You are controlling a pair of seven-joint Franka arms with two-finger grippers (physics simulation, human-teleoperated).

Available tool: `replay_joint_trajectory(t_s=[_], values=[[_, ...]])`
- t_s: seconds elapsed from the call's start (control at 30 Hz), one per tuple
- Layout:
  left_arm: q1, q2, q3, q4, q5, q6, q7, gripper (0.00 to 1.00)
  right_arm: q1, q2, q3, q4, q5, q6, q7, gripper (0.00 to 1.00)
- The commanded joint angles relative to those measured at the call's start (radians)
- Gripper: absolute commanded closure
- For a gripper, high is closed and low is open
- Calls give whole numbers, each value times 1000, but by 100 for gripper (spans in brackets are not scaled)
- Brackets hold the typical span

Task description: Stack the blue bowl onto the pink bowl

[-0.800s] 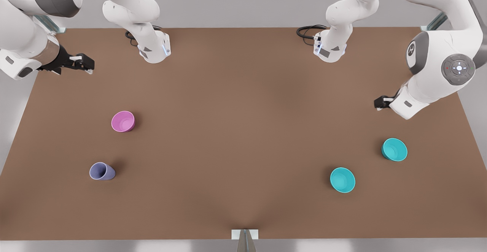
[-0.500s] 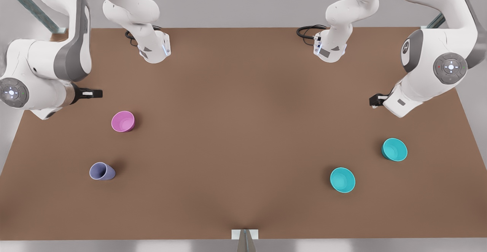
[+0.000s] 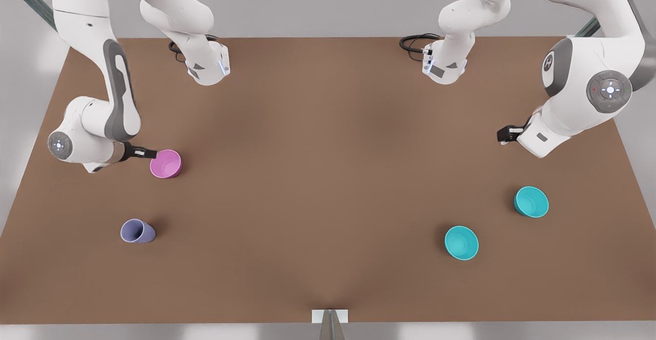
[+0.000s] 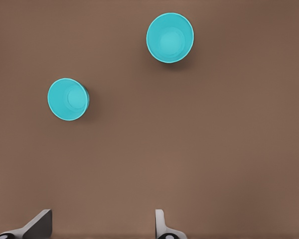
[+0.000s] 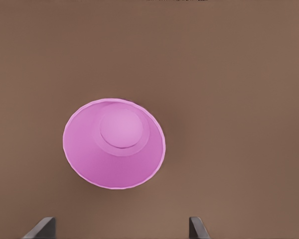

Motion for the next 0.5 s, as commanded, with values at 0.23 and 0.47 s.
replay_joint_trajectory(t_s=[0.23,0.47], values=[[1,-6,-13,0,-1,-5,-20,0,-53,116,3,-64,78,288,-56,0],[1,-4,-16,-1,-2,-10,-19,0,-68,200,6,-67,98,311,-65,0]])
